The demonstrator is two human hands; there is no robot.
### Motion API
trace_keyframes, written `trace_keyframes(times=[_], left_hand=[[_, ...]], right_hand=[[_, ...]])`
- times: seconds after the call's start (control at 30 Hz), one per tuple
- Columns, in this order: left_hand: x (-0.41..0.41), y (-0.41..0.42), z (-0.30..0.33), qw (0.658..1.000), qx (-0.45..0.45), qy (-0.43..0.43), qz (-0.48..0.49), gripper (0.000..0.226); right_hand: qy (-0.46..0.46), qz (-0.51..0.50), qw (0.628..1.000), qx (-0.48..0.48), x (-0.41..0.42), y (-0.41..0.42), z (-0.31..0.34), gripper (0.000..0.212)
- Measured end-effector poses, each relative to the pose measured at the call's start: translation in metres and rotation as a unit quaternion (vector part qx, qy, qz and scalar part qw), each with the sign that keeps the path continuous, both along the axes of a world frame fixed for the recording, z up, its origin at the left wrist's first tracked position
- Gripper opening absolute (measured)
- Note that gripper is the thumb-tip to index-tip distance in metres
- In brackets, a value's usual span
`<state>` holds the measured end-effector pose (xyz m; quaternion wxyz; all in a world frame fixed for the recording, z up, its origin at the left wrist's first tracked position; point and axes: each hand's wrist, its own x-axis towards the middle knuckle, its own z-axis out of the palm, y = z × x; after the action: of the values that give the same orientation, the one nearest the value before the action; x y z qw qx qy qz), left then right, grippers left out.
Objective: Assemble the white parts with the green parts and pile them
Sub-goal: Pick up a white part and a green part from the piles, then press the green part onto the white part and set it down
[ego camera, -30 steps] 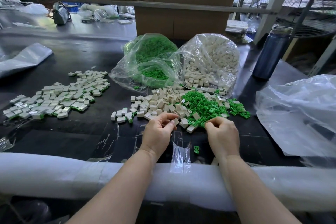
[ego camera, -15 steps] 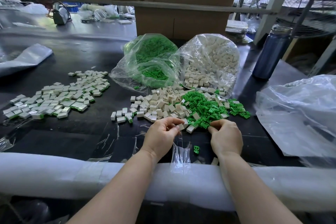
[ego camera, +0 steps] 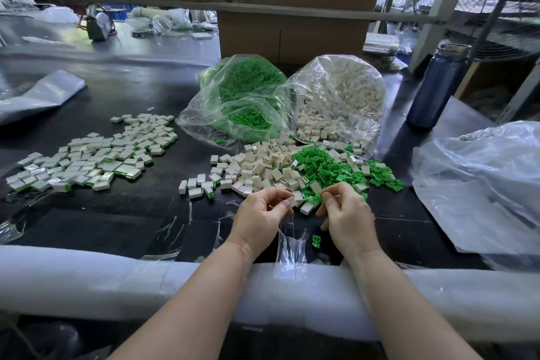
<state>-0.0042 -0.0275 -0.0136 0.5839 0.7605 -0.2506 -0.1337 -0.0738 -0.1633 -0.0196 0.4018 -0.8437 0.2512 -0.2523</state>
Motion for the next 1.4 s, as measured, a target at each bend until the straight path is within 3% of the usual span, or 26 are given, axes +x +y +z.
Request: trace_keyframes(times=[0.1,0.27,0.5,0.7,1.4], left_hand=[[0.0,0.0,0.001,1.0,-0.004,0.002,0.004,0.018],[-0.001,0.001,0.001,1.0,0.003,-0.001,0.007,0.019],[0.001,-0.001,0.001,1.0,0.0,0.004,0.001,0.011],[0.001,-0.001,-0.001,1.0,-0.009,0.007,-0.02,0.008],[0.002,-0.001,-0.001,0.999,0.003,0.009,-0.036,0.012]], right_hand=[[0.043,0.025,0.997,-0.066,0.0,0.004,0.0,0.011],[0.053,0.072,0.994,-0.069,-0.001,0.007,0.002,0.011],[0.001,0.092,0.994,0.063,-0.001,0.004,0.003,0.02],[-0.069,0.133,0.967,0.208,-0.005,0.004,0.009,0.019],[-0.075,0.173,0.955,0.228,-0.006,0.005,0.012,0.018]])
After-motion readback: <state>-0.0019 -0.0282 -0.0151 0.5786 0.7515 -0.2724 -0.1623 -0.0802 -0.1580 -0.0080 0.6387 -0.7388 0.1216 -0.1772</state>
